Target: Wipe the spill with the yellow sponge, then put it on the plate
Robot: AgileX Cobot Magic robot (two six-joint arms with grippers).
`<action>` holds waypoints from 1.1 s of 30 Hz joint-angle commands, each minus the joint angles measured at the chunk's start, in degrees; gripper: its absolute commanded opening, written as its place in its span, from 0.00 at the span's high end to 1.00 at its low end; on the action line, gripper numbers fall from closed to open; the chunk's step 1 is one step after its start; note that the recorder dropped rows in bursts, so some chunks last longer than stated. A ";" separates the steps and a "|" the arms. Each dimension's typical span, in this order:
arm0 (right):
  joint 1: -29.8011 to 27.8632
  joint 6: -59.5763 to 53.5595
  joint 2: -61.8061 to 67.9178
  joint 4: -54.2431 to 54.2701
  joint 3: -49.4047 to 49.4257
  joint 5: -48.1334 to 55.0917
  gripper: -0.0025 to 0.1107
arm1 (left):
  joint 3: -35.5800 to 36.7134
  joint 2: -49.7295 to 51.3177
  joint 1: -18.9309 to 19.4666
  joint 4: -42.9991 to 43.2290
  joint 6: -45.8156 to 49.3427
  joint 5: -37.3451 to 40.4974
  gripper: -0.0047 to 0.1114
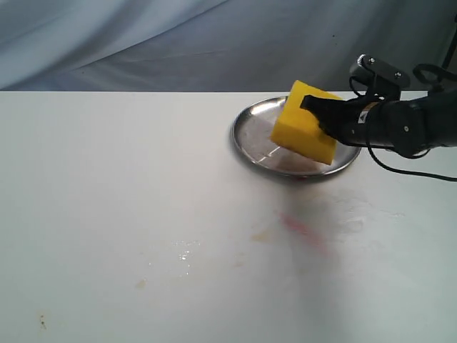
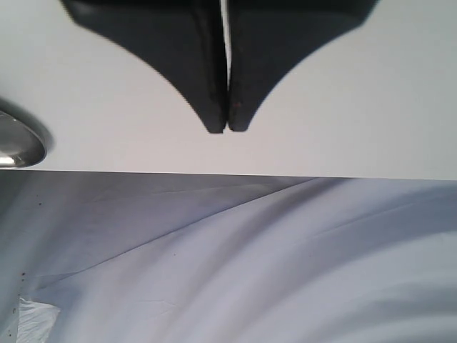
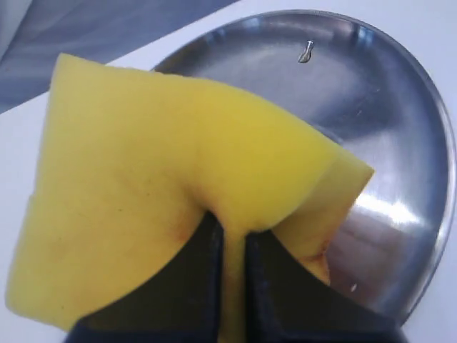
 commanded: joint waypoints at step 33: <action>-1.82 -1.52 -12.94 -4.63 -0.37 -1.94 0.45 | 0.25 -0.09 -0.05 0.04 -0.14 -0.23 0.95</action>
